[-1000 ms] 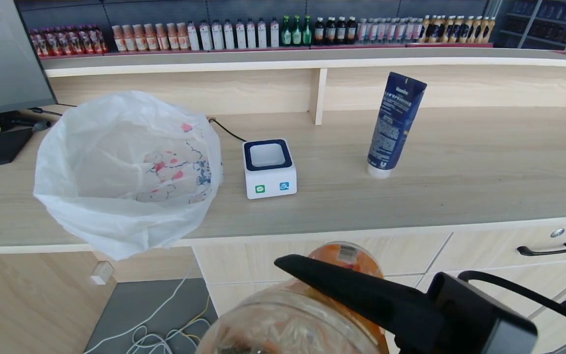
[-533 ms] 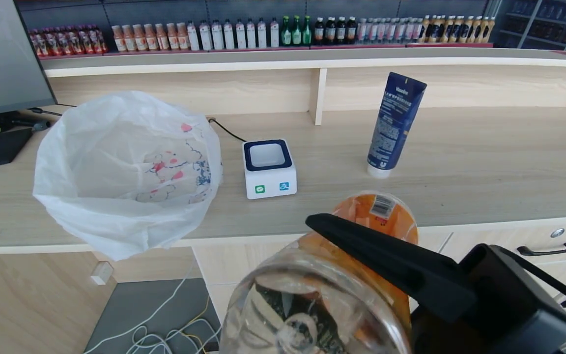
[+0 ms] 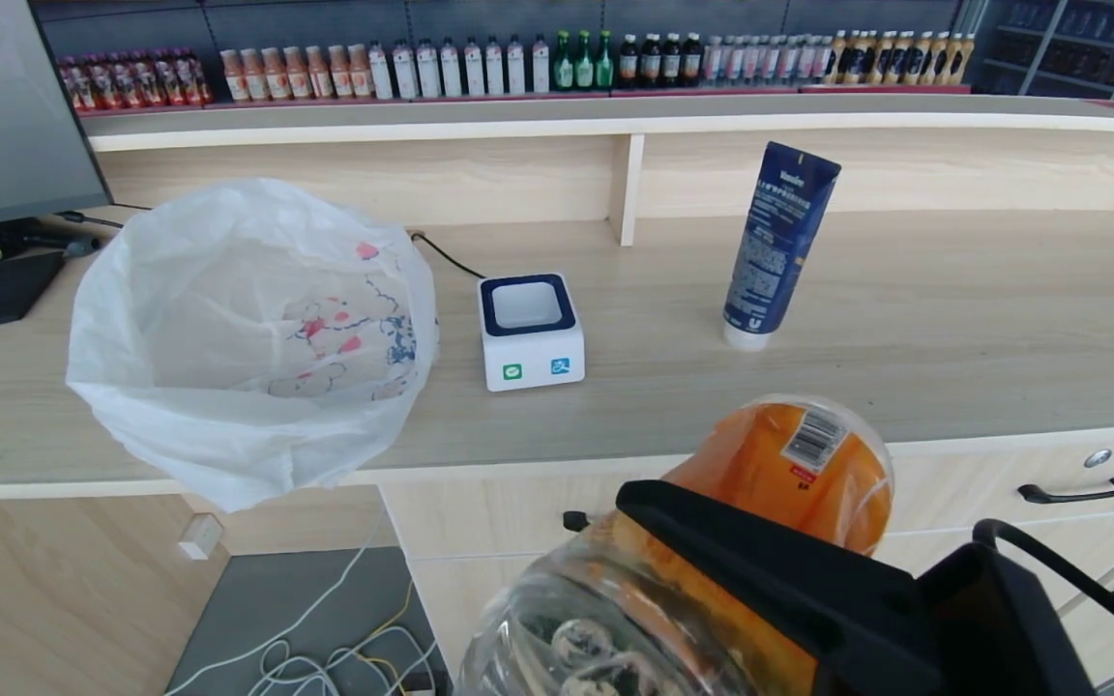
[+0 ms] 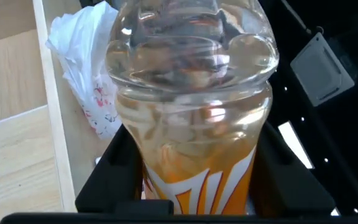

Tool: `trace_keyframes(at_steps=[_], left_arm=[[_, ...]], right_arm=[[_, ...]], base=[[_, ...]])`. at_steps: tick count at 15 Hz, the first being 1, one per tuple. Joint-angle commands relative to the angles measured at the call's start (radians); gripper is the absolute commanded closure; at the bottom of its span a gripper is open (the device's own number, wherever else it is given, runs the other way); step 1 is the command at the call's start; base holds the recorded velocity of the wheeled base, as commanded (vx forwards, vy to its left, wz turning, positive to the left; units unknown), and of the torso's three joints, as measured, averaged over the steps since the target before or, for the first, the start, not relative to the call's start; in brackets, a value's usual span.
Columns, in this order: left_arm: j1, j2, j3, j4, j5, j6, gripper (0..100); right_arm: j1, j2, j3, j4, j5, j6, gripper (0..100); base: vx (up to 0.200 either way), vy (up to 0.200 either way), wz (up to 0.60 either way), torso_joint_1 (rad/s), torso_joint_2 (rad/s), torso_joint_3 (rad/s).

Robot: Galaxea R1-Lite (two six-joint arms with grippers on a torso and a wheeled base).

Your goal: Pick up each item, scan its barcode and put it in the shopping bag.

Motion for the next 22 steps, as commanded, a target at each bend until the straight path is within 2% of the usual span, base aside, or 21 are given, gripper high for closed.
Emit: trace_keyframes(at_steps=[1,6,10,14,18,22], left_arm=[[0.001,0.000,0.000,0.000,0.000,0.000,0],[0.001,0.000,0.000,0.000,0.000,0.000,0],[-0.001,0.000,0.000,0.000,0.000,0.000,0],[-0.001,0.000,0.000,0.000,0.000,0.000,0],[-0.001,0.000,0.000,0.000,0.000,0.000,0],[0.001,0.000,0.000,0.000,0.000,0.000,0]], right_arm=[[0.013,0.022,0.013,0.001,0.000,-0.031,100],[0.019,0.030,-0.006,0.001,0.000,-0.108,100],[0.051,0.038,-0.035,0.001,0.000,-0.264,100],[0.051,0.038,-0.024,0.001,0.002,-0.281,100],[0.071,0.038,-0.046,0.001,0.048,-0.505,100],[0.071,0.038,-0.040,0.001,0.049,-0.519,100]], base=[[0.000,0.000,0.00,0.000,0.00,0.000],[0.000,0.000,0.00,0.000,0.00,0.000],[0.000,0.000,0.00,0.000,0.00,0.000],[0.000,0.000,0.00,0.000,0.00,0.000],[0.000,0.000,0.00,0.000,0.00,0.000],[0.000,0.000,0.00,0.000,0.00,0.000]])
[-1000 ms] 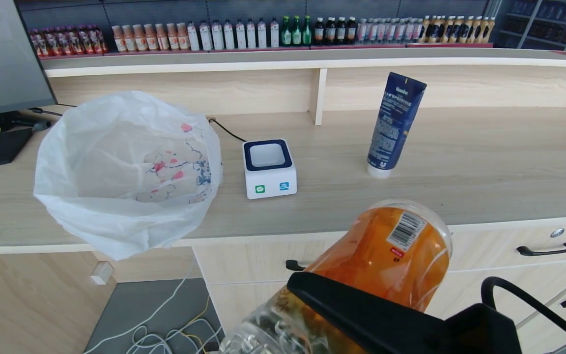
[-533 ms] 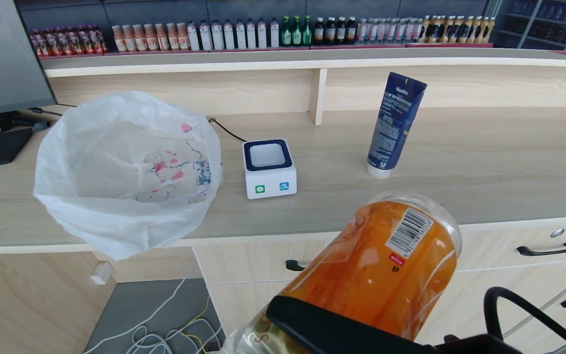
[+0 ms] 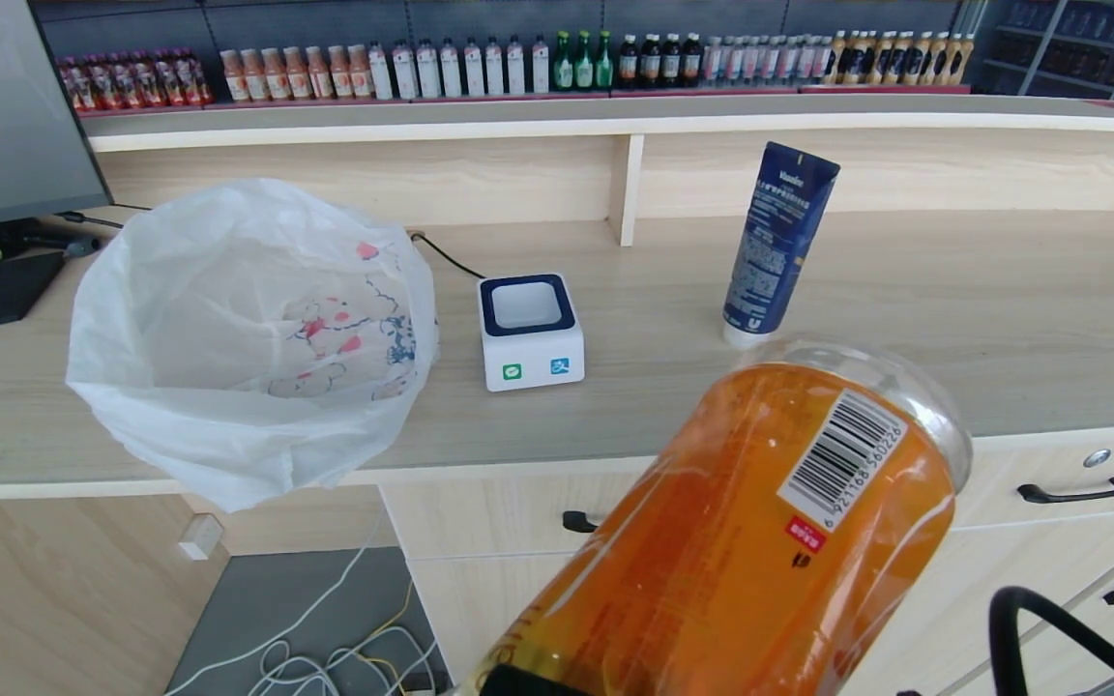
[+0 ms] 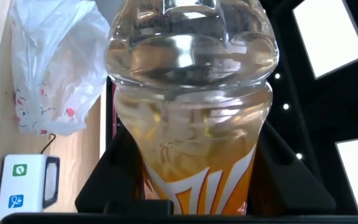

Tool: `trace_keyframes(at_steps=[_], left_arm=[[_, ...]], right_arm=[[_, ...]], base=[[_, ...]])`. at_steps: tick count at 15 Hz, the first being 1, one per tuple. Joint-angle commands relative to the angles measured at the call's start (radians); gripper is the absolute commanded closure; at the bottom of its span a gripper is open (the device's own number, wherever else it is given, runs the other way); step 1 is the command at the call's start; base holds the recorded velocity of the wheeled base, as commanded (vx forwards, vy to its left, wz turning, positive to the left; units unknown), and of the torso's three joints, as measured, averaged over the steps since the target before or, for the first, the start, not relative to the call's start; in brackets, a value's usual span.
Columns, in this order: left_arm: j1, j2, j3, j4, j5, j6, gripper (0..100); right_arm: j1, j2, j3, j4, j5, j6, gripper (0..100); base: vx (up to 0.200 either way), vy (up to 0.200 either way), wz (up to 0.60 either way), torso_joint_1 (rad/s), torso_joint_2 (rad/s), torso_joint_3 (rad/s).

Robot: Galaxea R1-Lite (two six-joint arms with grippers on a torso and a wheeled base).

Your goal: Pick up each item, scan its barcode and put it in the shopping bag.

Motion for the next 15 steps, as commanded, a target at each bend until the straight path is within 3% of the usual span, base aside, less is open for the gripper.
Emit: trace_keyframes(at_steps=[1,7,15], left_arm=[[-0.001,0.000,0.000,0.000,0.000,0.000,0],[0.001,0.000,0.000,0.000,0.000,0.000,0],[0.001,0.000,0.000,0.000,0.000,0.000,0]], right_arm=[[0.001,0.002,0.001,-0.001,0.000,-0.002,100],[0.001,-0.024,-0.005,-0.001,0.001,-0.083,100],[0.003,-0.024,-0.006,-0.001,0.003,-0.083,100]], base=[[0.000,0.000,0.00,0.000,0.00,0.000],[0.000,0.000,0.00,0.000,0.00,0.000],[0.000,0.000,0.00,0.000,0.00,0.000]])
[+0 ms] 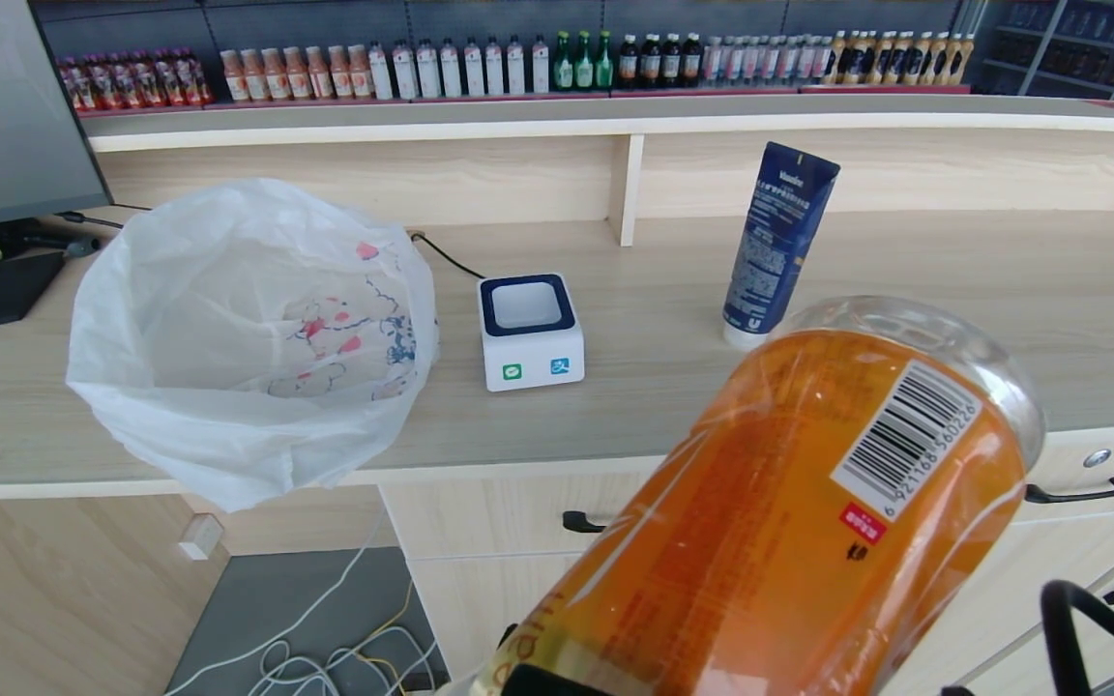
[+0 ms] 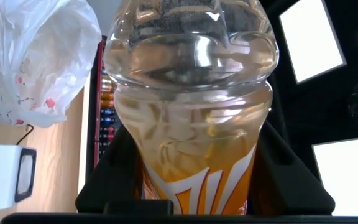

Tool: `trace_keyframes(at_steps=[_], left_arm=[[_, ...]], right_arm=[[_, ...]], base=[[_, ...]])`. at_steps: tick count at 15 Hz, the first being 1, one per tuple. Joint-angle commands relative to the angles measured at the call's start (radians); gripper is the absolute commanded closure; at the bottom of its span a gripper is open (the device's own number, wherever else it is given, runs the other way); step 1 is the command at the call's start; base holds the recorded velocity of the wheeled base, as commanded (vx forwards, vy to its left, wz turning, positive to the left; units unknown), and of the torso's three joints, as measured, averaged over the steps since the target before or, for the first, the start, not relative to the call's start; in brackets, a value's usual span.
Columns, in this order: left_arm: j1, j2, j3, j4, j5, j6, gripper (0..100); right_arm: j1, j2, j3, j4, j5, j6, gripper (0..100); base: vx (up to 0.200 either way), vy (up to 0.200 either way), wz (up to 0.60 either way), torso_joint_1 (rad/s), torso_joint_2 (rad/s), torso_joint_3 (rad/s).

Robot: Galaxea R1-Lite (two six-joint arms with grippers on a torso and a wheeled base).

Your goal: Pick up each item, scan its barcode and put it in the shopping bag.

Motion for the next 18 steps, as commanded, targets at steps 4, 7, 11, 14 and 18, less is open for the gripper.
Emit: trace_keyframes(at_steps=[4,7,11,14,18], left_arm=[[-0.002,0.000,0.000,0.000,0.000,0.000,0],[-0.002,0.000,0.000,0.000,0.000,0.000,0],[0.000,0.000,0.000,0.000,0.000,0.000,0],[-0.002,0.000,0.000,0.000,0.000,0.000,0],[-0.002,0.000,0.000,0.000,0.000,0.000,0]], right_arm=[[0.002,0.000,-0.003,-0.001,0.000,0.002,100],[0.004,0.003,-0.001,-0.001,0.000,0.011,100],[0.004,0.003,-0.003,-0.001,0.000,0.025,100],[0.002,-0.010,-0.001,-0.001,0.000,0.080,100],[-0.033,-0.100,0.009,-0.001,-0.001,0.224,100]], base=[[0.000,0.000,0.00,0.000,0.00,0.000],[0.000,0.000,0.00,0.000,0.00,0.000],[0.000,0.000,0.00,0.000,0.00,0.000],[0.000,0.000,0.00,0.000,0.00,0.000],[0.000,0.000,0.00,0.000,0.00,0.000]])
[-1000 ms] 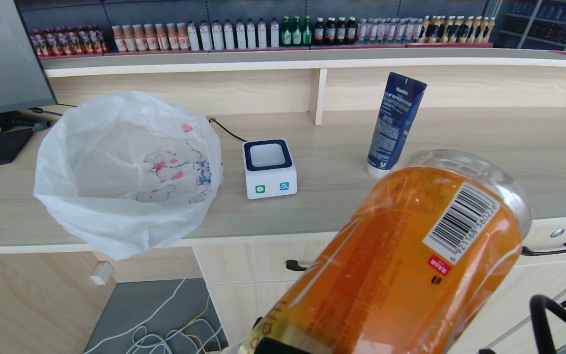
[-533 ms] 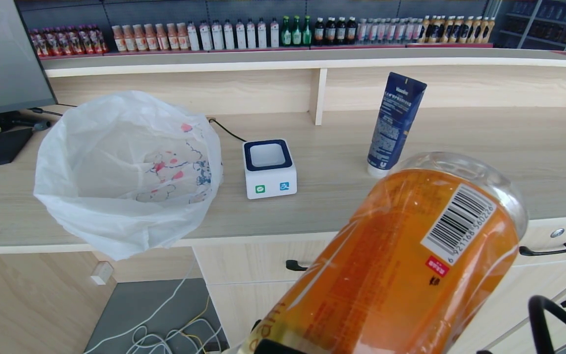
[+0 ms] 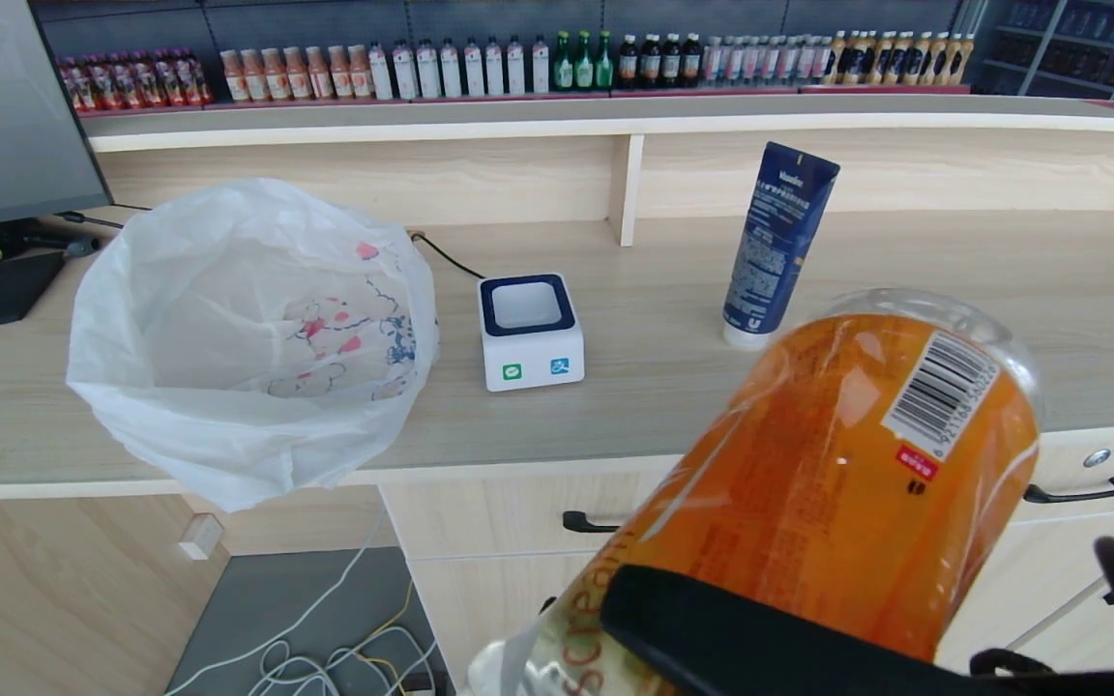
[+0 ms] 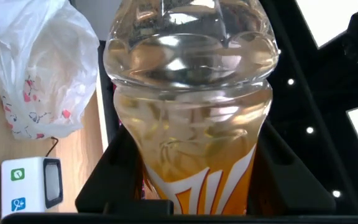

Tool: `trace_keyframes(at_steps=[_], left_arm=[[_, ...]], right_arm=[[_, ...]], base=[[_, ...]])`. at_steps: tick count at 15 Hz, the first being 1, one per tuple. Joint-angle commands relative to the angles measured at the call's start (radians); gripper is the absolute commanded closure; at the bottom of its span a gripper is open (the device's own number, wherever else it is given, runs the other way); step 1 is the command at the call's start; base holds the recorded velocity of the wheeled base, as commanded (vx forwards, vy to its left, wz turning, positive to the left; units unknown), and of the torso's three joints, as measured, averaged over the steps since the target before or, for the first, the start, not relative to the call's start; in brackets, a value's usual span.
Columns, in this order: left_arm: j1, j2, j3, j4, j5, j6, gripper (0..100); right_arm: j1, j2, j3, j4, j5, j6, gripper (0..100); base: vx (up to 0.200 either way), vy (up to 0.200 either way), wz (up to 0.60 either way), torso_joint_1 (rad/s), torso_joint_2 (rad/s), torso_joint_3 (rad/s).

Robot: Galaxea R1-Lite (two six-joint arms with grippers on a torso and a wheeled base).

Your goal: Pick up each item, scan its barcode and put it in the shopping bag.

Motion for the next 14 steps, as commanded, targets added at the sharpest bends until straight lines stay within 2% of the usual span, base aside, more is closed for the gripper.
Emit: trace_keyframes(at_steps=[1,3,5,8,11,14], left_arm=[[0.001,0.000,0.000,0.000,0.000,0.000,0],[-0.001,0.000,0.000,0.000,0.000,0.000,0],[0.001,0.000,0.000,0.000,0.000,0.000,0],[0.001,0.000,0.000,0.000,0.000,0.000,0],[-0.001,0.000,0.000,0.000,0.000,0.000,0],[-0.001,0.000,0.000,0.000,0.000,0.000,0]], right_arm=[[-0.024,-0.064,0.012,-0.001,-0.005,0.058,100],[-0.066,-0.064,0.027,-0.001,-0.008,0.301,100],[-0.092,-0.054,0.029,-0.001,-0.009,0.410,100],[-0.093,-0.042,0.036,-0.001,-0.088,0.598,100],[-0.102,-0.057,0.030,-0.001,-0.088,0.641,100],[-0.099,-0.022,0.022,-0.001,-0.092,0.791,100]], base=[[0.000,0.000,0.00,0.000,0.00,0.000],[0.000,0.000,0.00,0.000,0.00,0.000],[0.000,0.000,0.00,0.000,0.00,0.000],[0.000,0.000,0.00,0.000,0.00,0.000],[0.000,0.000,0.00,0.000,0.00,0.000],[0.000,0.000,0.00,0.000,0.00,0.000]])
